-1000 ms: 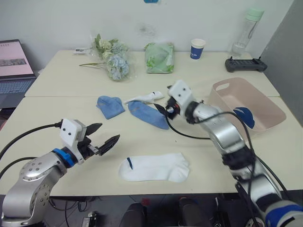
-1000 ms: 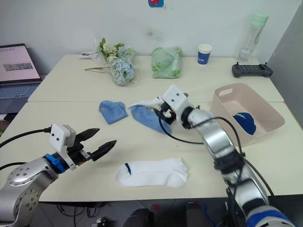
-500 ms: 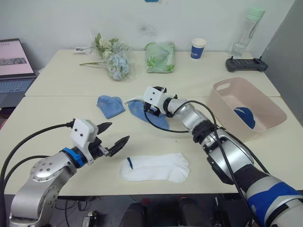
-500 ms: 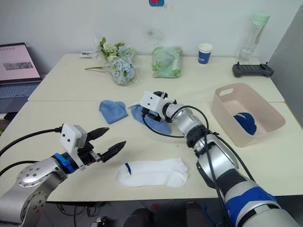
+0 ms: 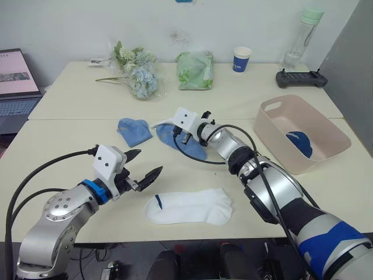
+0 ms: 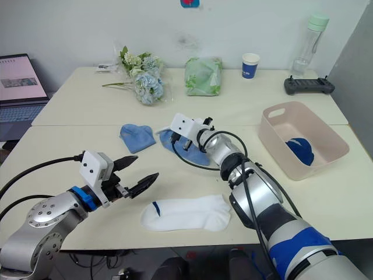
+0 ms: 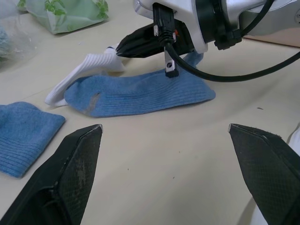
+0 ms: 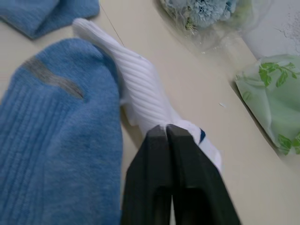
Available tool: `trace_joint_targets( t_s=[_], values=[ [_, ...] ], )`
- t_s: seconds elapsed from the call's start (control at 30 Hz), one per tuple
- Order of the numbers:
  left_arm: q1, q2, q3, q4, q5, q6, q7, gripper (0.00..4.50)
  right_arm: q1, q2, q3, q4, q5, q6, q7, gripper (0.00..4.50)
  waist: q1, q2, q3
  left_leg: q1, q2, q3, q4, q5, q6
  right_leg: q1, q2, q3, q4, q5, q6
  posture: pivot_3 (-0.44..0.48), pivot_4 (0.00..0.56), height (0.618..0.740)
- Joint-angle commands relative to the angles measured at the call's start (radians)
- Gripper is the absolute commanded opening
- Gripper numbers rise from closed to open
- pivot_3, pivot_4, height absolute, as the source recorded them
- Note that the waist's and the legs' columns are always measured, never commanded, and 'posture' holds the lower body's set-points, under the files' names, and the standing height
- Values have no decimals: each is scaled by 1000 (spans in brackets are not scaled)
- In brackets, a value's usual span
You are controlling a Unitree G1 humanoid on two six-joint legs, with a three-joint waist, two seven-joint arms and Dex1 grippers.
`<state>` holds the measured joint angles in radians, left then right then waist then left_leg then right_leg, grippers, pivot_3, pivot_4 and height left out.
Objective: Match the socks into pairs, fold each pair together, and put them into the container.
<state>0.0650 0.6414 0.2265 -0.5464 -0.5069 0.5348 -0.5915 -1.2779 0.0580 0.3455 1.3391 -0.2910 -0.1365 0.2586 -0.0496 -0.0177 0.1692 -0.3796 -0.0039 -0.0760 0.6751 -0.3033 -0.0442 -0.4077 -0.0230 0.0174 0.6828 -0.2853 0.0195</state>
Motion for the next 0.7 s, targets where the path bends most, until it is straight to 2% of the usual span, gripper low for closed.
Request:
trace_joint_targets(
  t_s=[0.03, 0.13, 0.2, 0.27, 0.33, 0.4, 0.47, 0.53, 0.63, 0.7],
  values=[
    [4, -5, 21, -43, -11, 2, 14, 4500, 5, -12, -51, -60, 33, -52, 58, 36, 0, 0, 0, 0, 0, 0, 0, 0, 0, 0, 0, 0, 0, 0, 0, 0, 150, 740],
    [15, -5, 45, -48, -26, 11, 25, 4500, 53, -45, -79, -148, 63, -67, 142, 36, 0, 0, 0, 0, 0, 0, 0, 0, 0, 0, 0, 0, 0, 0, 0, 0, 150, 740],
    [23, -7, 58, -50, -30, 16, 32, 4500, 130, -83, -90, -299, 94, -47, 223, 36, 1, 0, 0, 0, 0, 0, 0, 0, 0, 0, 0, 0, 0, 0, 0, 0, 150, 740],
    [29, -7, 69, -52, -29, 17, 37, 4500, 266, -119, -112, -576, 164, 57, 316, 36, 6, 0, 0, -1, 0, -1, 0, -1, 1, 1, 0, -1, -1, 0, 0, 0, 150, 740],
    [24, -11, 74, -39, -21, 10, 46, 4500, 427, -157, -133, -911, 266, 238, 406, 403, 11, 0, 0, -1, 0, -1, 0, -2, 4, 1, -1, -1, -1, 0, 0, 0, 150, 740],
    [11, -15, 81, -22, -32, 13, 46, 4500, 575, -220, -132, -1218, 346, 394, 477, 954, 20, 0, 0, -2, 1, -2, 0, -2, 4, 0, -1, -1, -1, 0, 0, 0, 150, 740],
    [1, 1, 73, -9, -39, 13, 13, 4500, 698, -299, -146, -1471, 426, 527, 529, 1699, 24, 1, 0, -3, 0, -3, 0, -2, 4, 0, -1, -2, -1, 0, 0, 0, 150, 740],
    [-17, 25, 56, 23, -18, -3, -19, 4500, 793, -367, -189, -1668, 516, 644, 552, 2417, 23, 1, 1, -2, 0, -2, 0, -2, 4, 1, -1, -1, -1, 0, 0, 0, 150, 740],
    [-99, 55, 25, 131, 28, -41, -56, 4500, 900, -458, -270, -1881, 615, 783, 538, 3516, 23, 2, 1, 0, 0, -3, 0, -2, 4, 2, 0, -2, -1, 0, 0, 0, 150, 740],
    [-177, 64, 2, 217, 47, -64, -83, 4500, 920, -491, -293, -1946, 634, 840, 505, 4202, 22, 1, 1, 0, 0, -4, 0, -2, 4, 3, 1, -3, -1, 0, 0, 0, 150, 740]
  ],
)
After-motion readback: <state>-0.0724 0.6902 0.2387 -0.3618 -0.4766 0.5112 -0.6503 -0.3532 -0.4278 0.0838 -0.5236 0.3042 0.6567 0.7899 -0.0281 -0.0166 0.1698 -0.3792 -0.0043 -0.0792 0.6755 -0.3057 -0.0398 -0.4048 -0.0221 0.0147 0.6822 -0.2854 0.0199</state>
